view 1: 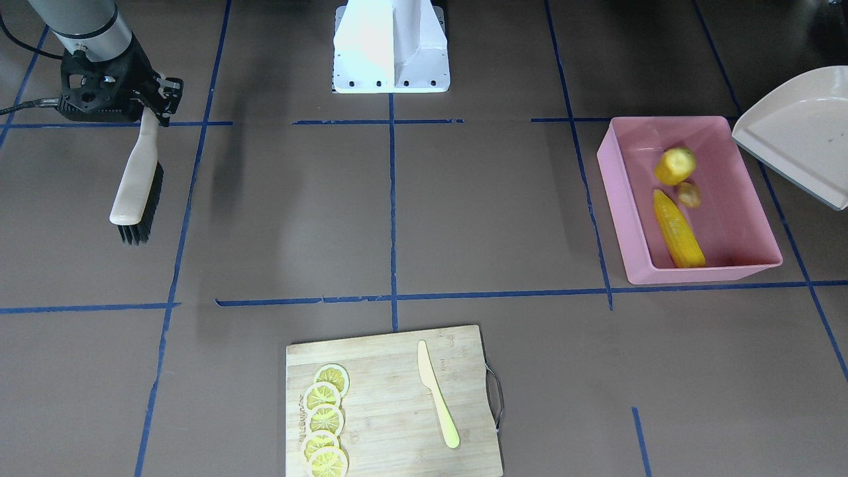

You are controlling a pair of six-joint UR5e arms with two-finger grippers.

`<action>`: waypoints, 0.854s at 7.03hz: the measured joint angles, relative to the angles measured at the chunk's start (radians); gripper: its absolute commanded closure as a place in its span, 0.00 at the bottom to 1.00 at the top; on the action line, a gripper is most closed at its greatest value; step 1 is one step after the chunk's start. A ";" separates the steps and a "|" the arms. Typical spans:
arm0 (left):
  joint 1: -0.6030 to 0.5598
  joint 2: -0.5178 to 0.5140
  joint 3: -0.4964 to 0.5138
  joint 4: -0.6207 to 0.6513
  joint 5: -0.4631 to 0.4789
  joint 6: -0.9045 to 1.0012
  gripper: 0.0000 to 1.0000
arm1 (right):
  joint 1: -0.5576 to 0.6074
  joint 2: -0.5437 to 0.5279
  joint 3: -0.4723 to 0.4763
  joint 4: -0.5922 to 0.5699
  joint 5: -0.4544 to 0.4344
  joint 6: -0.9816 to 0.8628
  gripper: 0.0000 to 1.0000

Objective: Sweep and dump trash into bin
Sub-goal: 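Raise the empty cream dustpan upright with the left gripper above the bin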

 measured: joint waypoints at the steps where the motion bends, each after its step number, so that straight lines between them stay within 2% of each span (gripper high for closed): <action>1: 0.003 -0.002 0.000 0.002 0.001 0.000 1.00 | 0.000 0.000 0.001 0.000 0.000 0.000 1.00; 4: 0.005 -0.050 -0.003 0.051 -0.008 0.001 1.00 | 0.001 -0.006 0.001 0.000 0.001 -0.007 1.00; 6: 0.006 -0.195 -0.019 0.233 -0.052 -0.002 1.00 | 0.015 -0.042 0.003 0.001 -0.001 -0.058 0.99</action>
